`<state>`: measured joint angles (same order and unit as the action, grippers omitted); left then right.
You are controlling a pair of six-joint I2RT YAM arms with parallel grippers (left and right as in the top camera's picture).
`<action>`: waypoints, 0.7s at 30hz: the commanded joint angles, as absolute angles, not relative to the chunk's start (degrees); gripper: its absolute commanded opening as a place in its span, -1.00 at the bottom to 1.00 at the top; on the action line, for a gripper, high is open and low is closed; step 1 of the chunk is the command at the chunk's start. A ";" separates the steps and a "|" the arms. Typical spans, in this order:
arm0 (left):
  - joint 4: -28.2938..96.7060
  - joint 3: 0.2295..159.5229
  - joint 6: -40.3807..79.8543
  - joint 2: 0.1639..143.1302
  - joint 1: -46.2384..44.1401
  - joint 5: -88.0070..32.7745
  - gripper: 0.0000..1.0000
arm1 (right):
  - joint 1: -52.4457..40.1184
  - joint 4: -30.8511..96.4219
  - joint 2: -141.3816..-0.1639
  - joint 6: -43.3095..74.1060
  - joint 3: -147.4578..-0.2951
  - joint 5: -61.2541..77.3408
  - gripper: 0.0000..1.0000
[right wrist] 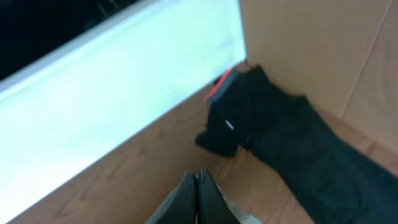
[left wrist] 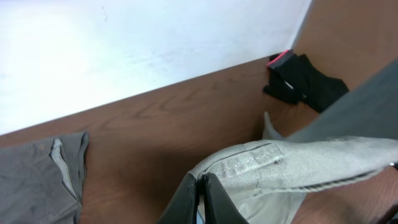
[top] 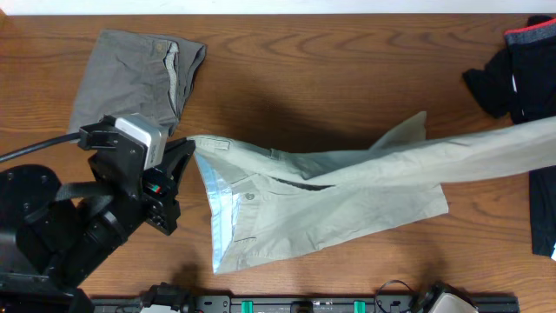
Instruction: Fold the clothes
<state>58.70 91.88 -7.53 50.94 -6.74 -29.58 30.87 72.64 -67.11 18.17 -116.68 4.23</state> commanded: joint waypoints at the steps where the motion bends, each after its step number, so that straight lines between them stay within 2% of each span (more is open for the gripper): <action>1: 58.48 93.54 -7.46 51.22 -6.28 -28.62 -0.88 | 31.46 72.29 -67.13 16.67 -120.07 3.20 -0.98; 14: 58.04 105.75 -6.94 52.27 -6.28 -28.16 -0.88 | 32.42 70.08 -69.14 16.67 -126.17 3.03 -0.98; 21: 58.08 109.38 -6.76 53.08 -6.28 -33.08 -0.88 | 32.47 70.65 -69.28 16.71 -132.18 3.20 -0.98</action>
<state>58.50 107.79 -7.49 52.56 -6.74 -30.59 31.81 70.65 -69.58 17.39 -129.60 4.12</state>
